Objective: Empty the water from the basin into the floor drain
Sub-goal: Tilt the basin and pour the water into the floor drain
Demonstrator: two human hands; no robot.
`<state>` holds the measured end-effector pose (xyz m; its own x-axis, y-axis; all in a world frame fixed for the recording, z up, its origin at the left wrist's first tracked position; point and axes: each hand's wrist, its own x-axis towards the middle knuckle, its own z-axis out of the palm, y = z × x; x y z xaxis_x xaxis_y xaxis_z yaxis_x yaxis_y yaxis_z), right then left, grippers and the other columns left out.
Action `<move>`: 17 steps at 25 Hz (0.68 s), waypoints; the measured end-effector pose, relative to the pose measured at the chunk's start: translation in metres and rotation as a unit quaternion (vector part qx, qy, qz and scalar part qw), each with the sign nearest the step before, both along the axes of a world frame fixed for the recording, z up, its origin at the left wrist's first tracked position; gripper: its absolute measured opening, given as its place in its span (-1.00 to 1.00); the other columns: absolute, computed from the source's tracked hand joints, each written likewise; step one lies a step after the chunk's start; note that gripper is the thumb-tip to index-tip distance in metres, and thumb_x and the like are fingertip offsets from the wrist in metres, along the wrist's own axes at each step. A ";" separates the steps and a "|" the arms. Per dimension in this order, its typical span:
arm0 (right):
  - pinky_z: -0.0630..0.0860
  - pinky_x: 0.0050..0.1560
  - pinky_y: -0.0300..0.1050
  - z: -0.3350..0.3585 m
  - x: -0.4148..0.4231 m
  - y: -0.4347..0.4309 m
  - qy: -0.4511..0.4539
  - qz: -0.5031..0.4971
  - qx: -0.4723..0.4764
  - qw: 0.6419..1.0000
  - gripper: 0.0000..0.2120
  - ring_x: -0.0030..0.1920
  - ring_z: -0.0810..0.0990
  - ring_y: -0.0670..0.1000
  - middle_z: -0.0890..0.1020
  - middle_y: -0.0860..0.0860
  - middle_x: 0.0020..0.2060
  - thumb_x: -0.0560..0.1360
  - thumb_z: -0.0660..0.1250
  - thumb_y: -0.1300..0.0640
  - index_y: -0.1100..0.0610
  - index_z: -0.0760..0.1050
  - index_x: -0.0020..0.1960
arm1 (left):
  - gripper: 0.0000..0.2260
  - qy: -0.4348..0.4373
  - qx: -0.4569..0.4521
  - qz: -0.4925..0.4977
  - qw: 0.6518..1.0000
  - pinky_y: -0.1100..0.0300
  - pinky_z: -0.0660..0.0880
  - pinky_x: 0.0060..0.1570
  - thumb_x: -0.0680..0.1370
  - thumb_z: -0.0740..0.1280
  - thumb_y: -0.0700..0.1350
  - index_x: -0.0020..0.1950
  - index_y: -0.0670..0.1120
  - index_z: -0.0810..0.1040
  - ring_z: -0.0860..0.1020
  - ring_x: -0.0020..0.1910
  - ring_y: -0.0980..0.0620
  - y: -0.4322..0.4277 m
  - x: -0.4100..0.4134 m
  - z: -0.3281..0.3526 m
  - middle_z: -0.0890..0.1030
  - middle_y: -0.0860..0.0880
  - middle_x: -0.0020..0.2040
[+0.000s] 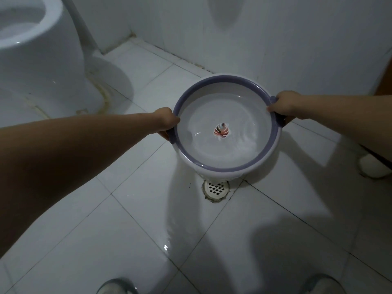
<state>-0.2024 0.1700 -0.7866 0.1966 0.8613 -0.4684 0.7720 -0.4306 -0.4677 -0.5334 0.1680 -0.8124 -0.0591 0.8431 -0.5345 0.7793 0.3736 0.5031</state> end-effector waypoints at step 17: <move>0.57 0.13 0.19 -0.008 0.001 0.001 0.005 -0.003 0.010 1.000 -0.62 0.10 0.60 0.34 0.57 0.31 0.17 0.57 0.29 0.16 0.29 0.40 0.34 | -0.73 -0.004 -0.003 0.011 1.000 -0.02 0.64 -0.17 0.61 0.16 -0.17 0.19 -0.33 0.44 0.66 -0.25 -0.20 0.000 0.001 -0.008 0.61 -0.22 -0.20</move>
